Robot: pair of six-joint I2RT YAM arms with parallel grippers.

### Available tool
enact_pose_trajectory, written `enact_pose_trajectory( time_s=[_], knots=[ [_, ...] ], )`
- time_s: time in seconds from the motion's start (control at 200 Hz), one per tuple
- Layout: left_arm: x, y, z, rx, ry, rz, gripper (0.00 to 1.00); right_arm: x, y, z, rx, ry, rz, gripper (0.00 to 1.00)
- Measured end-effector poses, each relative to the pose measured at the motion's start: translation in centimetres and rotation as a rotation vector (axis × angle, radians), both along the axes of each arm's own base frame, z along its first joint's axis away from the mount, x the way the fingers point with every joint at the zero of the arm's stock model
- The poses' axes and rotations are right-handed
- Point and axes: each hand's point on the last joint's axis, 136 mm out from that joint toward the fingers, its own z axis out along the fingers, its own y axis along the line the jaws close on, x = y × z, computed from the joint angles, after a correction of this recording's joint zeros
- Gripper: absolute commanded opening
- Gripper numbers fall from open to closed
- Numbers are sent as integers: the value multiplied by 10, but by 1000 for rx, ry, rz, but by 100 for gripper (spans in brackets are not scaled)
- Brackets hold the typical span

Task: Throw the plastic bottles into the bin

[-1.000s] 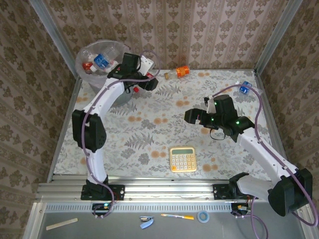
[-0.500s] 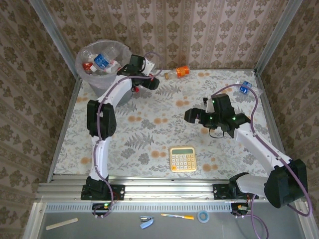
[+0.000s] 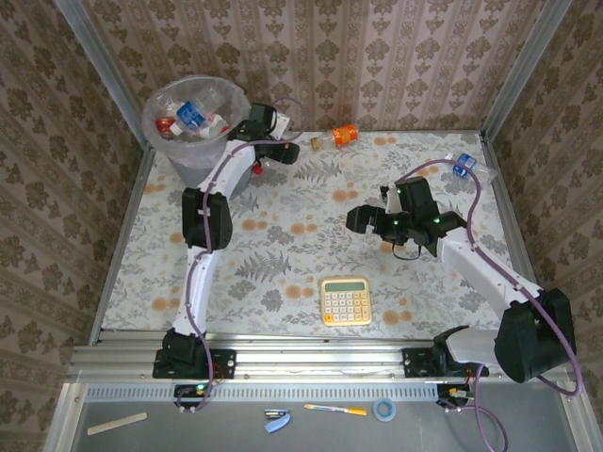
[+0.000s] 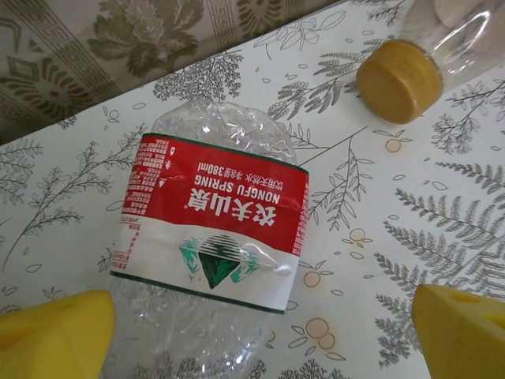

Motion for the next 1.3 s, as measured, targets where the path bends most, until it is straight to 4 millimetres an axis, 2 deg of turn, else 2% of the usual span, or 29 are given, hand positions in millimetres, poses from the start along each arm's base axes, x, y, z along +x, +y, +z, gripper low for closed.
enact_pose_trajectory(
  time_s=[0.09,0.285,0.425,0.51,0.89,1.06,1.185,1.3],
  knots=[
    [-3,3,-13,13,35,7,97,2,1,0,6,-6,2,100],
    [-10,7,-22,20,78,11,91,3,4,-1,16,-2,9,100],
    [-27,9,-48,30,158,3,87,5,5,2,23,-14,12,100],
    [-40,9,-65,44,207,-2,80,5,5,2,24,-16,12,100],
    [-71,-3,-46,5,216,-19,51,-1,3,5,30,-30,10,100],
    [-73,-8,-38,-11,190,-33,50,-4,2,9,34,-43,8,100],
    [-88,-4,-32,-15,189,-38,50,-5,1,9,34,-47,7,100],
    [-104,-5,-14,-32,162,-53,50,-6,0,11,36,-53,4,100]
  ],
)
